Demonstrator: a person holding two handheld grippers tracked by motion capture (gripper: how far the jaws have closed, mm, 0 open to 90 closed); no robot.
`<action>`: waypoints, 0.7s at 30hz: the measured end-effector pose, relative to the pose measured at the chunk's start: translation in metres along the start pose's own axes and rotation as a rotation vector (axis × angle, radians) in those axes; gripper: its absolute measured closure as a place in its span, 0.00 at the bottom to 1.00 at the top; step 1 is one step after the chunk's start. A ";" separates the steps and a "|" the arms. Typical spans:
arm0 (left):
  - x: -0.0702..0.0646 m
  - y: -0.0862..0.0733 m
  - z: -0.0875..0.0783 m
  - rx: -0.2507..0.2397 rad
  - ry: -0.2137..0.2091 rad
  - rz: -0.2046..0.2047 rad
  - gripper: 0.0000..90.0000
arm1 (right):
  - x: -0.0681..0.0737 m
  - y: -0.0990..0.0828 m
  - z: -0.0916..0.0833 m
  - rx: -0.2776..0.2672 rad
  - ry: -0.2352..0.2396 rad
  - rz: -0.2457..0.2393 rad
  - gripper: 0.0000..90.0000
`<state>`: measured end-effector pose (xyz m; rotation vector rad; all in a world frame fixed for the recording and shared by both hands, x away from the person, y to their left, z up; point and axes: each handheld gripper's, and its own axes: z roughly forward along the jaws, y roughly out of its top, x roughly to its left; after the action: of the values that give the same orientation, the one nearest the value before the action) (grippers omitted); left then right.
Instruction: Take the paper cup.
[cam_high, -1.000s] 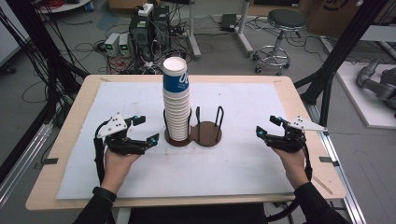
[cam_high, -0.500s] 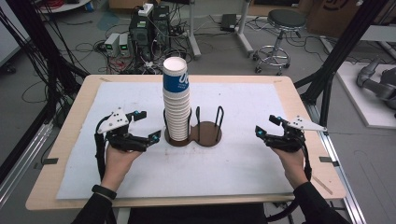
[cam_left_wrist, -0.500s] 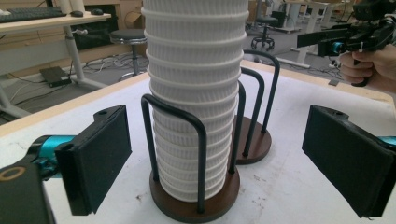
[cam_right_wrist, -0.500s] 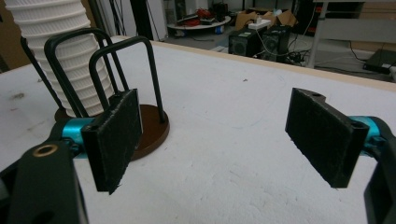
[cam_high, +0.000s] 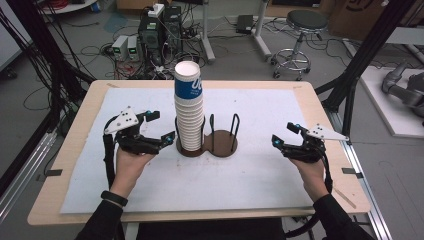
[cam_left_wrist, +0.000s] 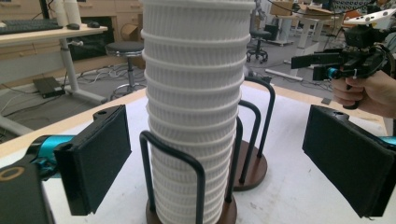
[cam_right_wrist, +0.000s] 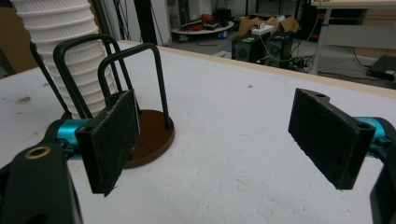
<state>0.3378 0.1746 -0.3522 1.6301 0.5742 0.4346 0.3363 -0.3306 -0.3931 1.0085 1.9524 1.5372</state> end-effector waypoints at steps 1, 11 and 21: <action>0.000 0.001 0.002 0.003 0.000 0.001 0.08 | 0.000 0.000 0.000 -0.001 0.001 0.000 0.18; 0.004 0.012 0.020 0.001 0.007 0.011 0.08 | 0.001 0.000 0.001 -0.003 0.015 -0.002 0.19; 0.009 0.024 0.041 0.016 -0.005 0.028 0.07 | 0.000 0.000 0.002 -0.002 0.033 0.003 0.18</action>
<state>0.3721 0.1454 -0.3341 1.6562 0.5529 0.4467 0.3379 -0.3290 -0.3940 0.9917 1.9721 1.5660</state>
